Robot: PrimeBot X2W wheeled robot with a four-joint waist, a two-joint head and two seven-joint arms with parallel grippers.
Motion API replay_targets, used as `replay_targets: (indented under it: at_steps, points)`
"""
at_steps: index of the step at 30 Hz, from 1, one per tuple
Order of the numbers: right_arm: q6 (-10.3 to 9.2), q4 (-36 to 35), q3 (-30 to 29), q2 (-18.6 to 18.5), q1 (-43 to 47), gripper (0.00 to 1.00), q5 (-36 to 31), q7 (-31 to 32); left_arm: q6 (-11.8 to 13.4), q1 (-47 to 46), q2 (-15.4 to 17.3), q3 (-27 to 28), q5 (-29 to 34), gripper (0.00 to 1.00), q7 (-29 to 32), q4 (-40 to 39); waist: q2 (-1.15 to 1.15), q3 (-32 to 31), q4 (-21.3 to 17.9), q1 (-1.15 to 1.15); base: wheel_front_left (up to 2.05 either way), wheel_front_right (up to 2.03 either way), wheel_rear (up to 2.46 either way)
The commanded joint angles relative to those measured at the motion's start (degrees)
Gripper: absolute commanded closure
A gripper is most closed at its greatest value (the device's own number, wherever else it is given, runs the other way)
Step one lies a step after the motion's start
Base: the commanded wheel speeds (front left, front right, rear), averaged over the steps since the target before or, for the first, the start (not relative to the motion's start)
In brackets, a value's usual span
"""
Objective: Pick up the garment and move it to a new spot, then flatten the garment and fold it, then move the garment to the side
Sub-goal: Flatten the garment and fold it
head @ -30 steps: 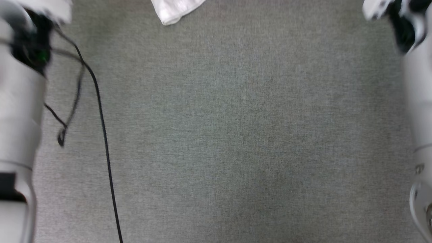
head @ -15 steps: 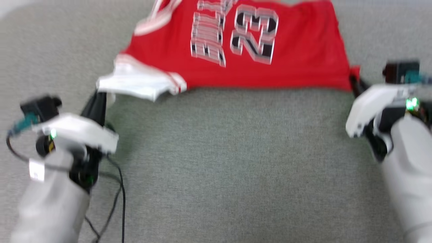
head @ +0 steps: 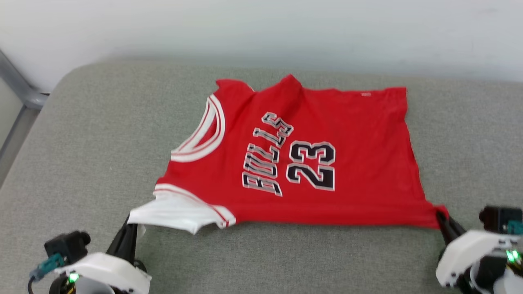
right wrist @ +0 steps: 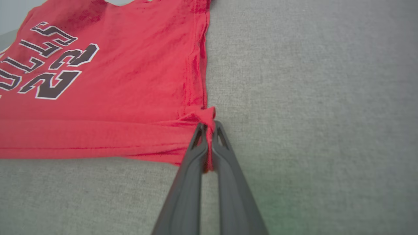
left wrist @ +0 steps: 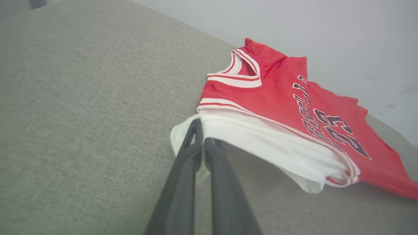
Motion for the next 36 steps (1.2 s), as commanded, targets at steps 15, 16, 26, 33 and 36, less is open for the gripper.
replay_targets:
  at_steps: [15, 16, 26, 33, 36]
  points:
    - [-0.25, -31.6, -9.3, 7.1, 29.2, 1.0, -3.3, 17.4, 13.8, 22.2, 4.8, 1.0, -4.1, 1.0, 10.8, -23.8, -0.01, -7.6, 0.1, 0.02, 0.0, 0.0, 0.0]
    - [-0.25, -32.7, -9.7, 7.2, 29.8, 1.0, -3.4, 18.2, 14.4, 22.6, 5.3, 1.1, -4.3, 1.0, 11.5, -25.4, -0.01, -7.8, 0.1, 0.02, 0.0, 0.0, 0.0]
    - [-0.22, -33.5, -8.5, 6.8, 23.2, 1.0, -4.6, 22.3, 11.8, 12.2, 5.2, -2.4, -2.2, 1.0, 15.2, -25.2, -0.01, -7.1, -0.3, 0.02, 0.0, 0.0, 0.0]
    - [-0.2, -27.6, -4.1, 3.7, 12.6, 1.0, -5.6, 22.4, 6.5, 0.9, 2.7, -4.7, -2.4, 1.0, 16.9, -14.9, -0.01, -0.9, -1.1, 0.02, 0.0, 0.0, 0.0]
    - [-0.19, -24.2, -2.5, 3.0, 8.8, 1.0, -5.7, 22.2, 4.3, -3.3, 1.5, -5.6, -2.3, 1.0, 17.1, -9.8, -0.01, 1.3, -1.1, 0.02, 0.0, 0.0, 0.0]
